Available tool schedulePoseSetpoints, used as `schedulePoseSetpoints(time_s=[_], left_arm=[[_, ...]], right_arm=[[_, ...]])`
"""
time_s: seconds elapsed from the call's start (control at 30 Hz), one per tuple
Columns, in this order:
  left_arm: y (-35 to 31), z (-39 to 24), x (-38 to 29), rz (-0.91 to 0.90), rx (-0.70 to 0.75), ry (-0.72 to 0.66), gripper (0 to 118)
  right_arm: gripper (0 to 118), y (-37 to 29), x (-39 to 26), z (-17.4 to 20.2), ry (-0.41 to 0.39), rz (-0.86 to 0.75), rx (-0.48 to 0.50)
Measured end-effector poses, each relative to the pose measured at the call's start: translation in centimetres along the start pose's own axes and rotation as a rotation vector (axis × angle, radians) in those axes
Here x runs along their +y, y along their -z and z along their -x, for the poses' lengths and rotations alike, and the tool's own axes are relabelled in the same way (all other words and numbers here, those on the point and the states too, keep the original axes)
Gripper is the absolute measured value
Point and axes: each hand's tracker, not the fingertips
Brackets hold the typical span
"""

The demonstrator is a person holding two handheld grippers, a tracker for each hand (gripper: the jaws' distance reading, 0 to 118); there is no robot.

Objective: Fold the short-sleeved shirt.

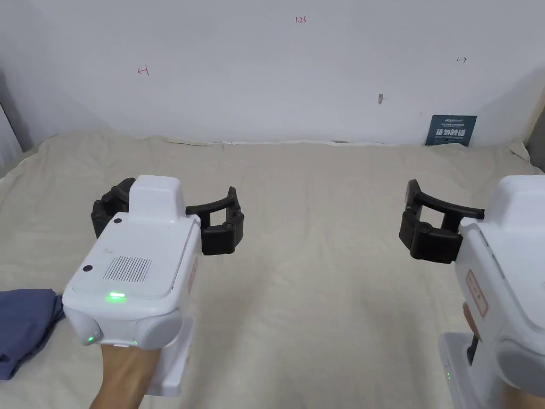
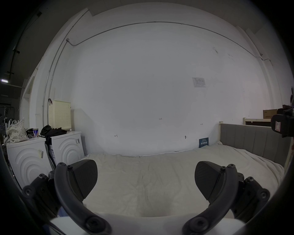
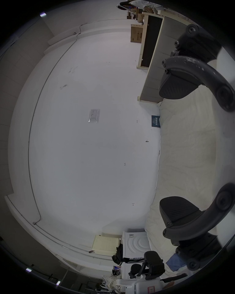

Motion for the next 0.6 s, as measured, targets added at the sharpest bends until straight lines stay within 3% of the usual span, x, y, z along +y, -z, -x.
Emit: schedulePoseSetpoints(time_s=[0.47,0.6], left_arm=[[-0.1,0.4,0.2,-0.003,-0.003,-0.02,118],[-0.1,0.6,0.2,-0.006,0.0,-0.017,118]], right_arm=[[118,0.1,0.3,0.3,0.021,0.028,-0.008],[118,0.5,1.1,0.6,0.086,0.167,-0.098]])
